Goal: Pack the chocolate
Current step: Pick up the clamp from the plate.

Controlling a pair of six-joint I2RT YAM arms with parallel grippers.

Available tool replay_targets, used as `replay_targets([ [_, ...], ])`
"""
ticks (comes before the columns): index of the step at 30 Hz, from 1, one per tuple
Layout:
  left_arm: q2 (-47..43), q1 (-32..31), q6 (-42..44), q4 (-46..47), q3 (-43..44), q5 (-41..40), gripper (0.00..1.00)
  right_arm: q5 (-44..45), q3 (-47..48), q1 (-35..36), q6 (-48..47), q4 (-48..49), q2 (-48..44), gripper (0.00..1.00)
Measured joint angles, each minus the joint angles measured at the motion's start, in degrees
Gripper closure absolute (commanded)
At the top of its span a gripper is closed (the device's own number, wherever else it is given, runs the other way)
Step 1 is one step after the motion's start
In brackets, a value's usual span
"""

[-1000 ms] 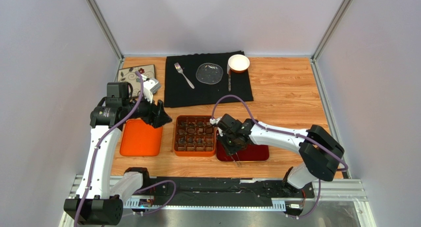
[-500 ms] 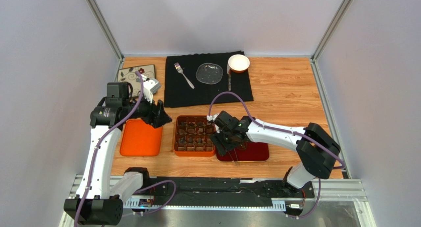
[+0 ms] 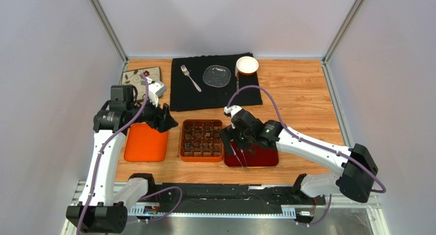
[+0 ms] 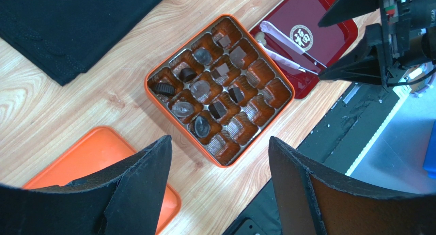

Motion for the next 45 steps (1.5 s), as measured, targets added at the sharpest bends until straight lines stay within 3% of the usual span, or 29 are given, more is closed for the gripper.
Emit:
replay_targets([
  [8,0.0,0.0,0.0,0.0,0.1,0.1,0.22,8.0,-10.0,0.4,2.4,0.3,-0.2,0.0],
  [15,0.0,0.0,0.0,-0.2,1.1,0.2,0.22,10.4,-10.6,0.9,2.5,5.2,5.4,0.01],
  [28,0.0,0.0,0.0,-0.4,1.2,0.2,0.23,10.9,-10.5,0.9,2.4,13.4,11.3,0.15],
  [45,-0.1,0.0,0.3,-1.3,1.2,0.2,0.23,10.7,-9.2,0.9,2.8,14.9,13.1,0.3],
])
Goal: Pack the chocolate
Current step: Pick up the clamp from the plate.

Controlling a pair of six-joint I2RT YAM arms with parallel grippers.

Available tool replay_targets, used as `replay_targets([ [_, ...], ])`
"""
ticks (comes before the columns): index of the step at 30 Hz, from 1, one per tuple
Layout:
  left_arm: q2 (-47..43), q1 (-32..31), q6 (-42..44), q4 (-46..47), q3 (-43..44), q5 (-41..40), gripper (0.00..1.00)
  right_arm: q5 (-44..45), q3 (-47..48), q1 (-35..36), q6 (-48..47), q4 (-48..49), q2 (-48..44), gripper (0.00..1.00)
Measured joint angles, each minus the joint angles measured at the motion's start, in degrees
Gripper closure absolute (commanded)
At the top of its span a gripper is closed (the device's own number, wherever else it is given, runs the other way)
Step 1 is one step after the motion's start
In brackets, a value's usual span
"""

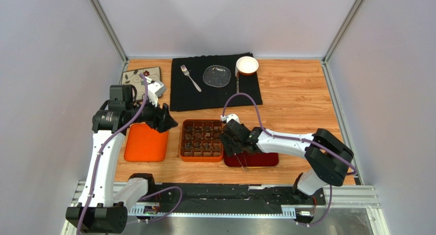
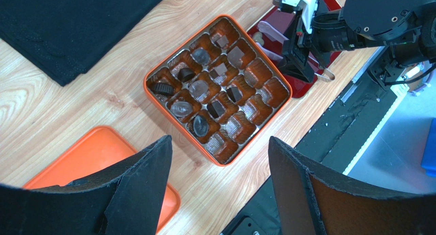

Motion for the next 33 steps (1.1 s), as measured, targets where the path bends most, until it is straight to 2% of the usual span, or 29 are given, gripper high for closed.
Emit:
replay_targets([
  [7,-0.1,0.0,0.0,0.0,0.0,0.0,0.24,-0.8,0.0,-0.2,0.1,0.2,0.0,0.41],
  [12,-0.4,0.0,0.1,0.0,0.0,0.0,0.24,-2.0,0.0,-0.9,0.3,0.3,0.0,0.44],
  [18,-0.6,0.0,0.2,0.0,0.0,0.0,0.24,-3.3,0.0,-1.5,0.4,0.4,0.0,0.52],
  [33,-1.0,0.0,0.8,-0.1,0.0,0.0,0.25,-5.8,-0.3,-2.9,0.4,1.2,-0.2,0.59],
])
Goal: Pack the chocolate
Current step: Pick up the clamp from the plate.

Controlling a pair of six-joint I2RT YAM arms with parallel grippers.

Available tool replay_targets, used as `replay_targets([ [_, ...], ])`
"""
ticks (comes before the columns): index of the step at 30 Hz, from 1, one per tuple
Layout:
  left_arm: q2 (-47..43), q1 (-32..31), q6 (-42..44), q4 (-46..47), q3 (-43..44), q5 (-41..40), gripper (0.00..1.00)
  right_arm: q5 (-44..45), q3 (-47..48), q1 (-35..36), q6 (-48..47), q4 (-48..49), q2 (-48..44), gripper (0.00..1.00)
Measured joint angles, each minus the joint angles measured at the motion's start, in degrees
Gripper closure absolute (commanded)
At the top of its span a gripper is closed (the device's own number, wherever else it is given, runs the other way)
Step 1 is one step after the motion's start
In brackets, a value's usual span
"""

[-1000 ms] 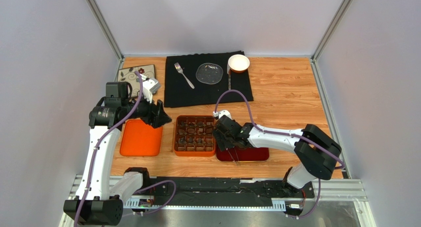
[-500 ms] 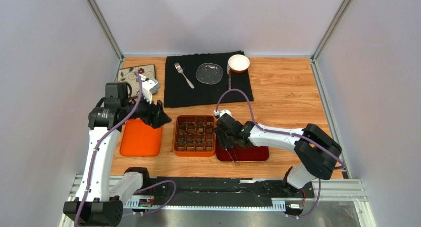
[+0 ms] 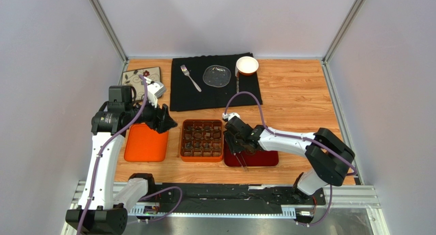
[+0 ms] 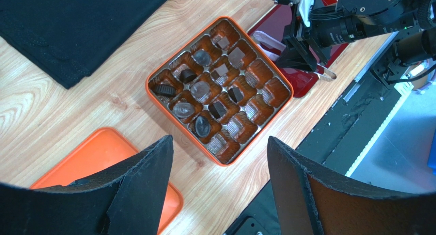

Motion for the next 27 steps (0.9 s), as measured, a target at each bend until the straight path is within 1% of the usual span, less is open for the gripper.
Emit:
replay_targets([
  [7,0.0,0.0,0.1,0.0,0.0,0.0,0.25,-0.2,-0.5,-0.4,0.0,0.0,-1.4,0.62],
  [18,0.0,0.0,0.2,0.0,0.0,0.0,0.25,-0.2,-1.3,-1.0,-0.1,-1.2,-7.5,0.64],
  [21,0.0,0.0,0.2,0.0,0.0,0.0,0.25,-0.2,-1.4,-1.2,-0.3,-1.5,-8.0,0.6],
  [24,0.0,0.0,0.2,0.0,0.0,0.0,0.25,-0.6,-1.6,-1.4,-0.4,-1.8,-7.9,0.54],
  [27,0.0,0.0,0.2,0.0,0.0,0.0,0.25,-1.2,-1.6,-1.4,-0.4,-2.4,-6.5,0.5],
])
